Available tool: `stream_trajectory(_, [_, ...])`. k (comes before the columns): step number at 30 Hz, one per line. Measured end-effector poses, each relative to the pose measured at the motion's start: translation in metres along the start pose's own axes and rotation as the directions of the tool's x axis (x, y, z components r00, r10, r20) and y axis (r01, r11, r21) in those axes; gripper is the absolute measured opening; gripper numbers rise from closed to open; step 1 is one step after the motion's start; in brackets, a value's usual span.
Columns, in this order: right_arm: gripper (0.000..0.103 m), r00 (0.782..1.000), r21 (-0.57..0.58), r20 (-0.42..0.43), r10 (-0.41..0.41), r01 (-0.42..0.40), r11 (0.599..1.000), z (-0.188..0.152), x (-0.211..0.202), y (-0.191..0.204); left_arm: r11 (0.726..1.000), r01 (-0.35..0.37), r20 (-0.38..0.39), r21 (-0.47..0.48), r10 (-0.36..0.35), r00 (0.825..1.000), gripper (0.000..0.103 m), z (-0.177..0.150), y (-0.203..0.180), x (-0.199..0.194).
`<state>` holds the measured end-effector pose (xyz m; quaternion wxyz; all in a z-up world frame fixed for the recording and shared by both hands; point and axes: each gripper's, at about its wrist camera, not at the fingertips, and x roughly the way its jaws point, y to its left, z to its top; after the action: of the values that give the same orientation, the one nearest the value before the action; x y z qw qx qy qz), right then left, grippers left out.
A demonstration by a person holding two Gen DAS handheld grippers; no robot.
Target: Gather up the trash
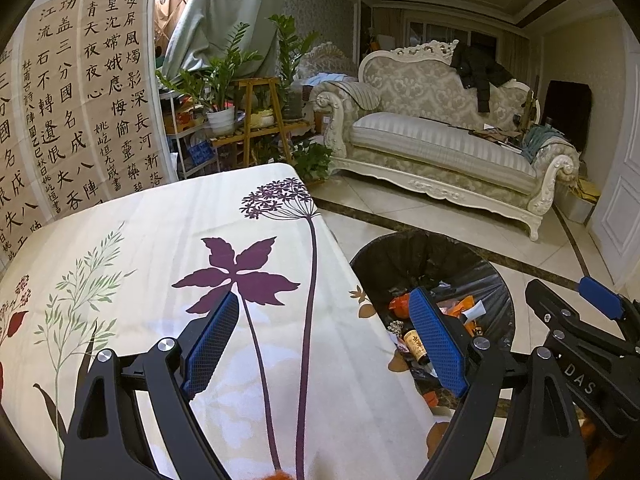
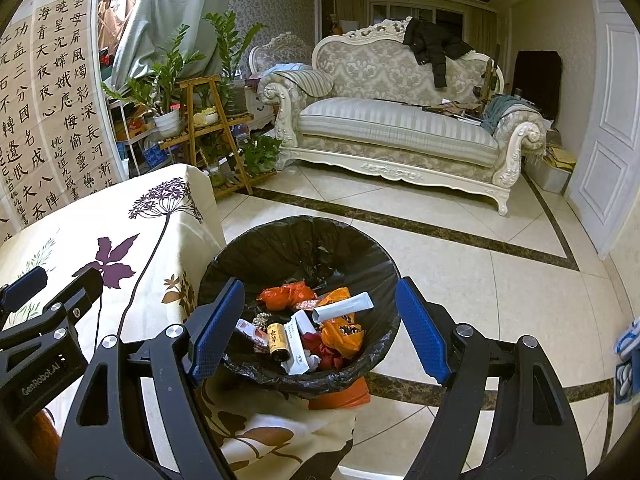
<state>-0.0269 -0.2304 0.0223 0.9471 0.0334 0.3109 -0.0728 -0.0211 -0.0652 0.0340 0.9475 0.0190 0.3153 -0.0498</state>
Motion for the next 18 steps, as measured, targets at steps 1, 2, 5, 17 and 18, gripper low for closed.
stream_trajectory(1, [0.076,1.0,0.0,0.0,0.0,0.0,1.0,0.0,0.0007,-0.0003,1.0,0.0,0.001,0.001,0.0,1.0,0.084,-0.0011,-0.0014,-0.0013])
stream_trajectory(2, [0.076,1.0,0.001,0.0,0.0,0.0,1.0,-0.0001,0.0008,-0.0002,1.0,0.0,0.0,0.0,0.0,1.0,0.084,0.0001,-0.0002,-0.0001])
stream_trajectory(5, [0.076,1.0,0.002,-0.001,0.0,0.0,1.0,-0.0001,0.0002,0.0,1.0,-0.001,0.003,0.001,0.001,1.0,0.084,0.0,-0.0012,-0.0003])
stream_trajectory(17, [0.076,1.0,0.001,-0.001,-0.001,0.001,1.0,-0.0008,0.0007,0.0006,0.999,0.033,-0.013,-0.005,-0.033,0.999,0.085,0.0038,-0.0006,0.0023])
stream_trajectory(18, [0.076,1.0,0.0,-0.001,-0.001,0.001,1.0,-0.001,-0.0002,0.0009,0.999,0.034,-0.011,-0.006,-0.034,0.999,0.085,0.0036,-0.0009,0.002])
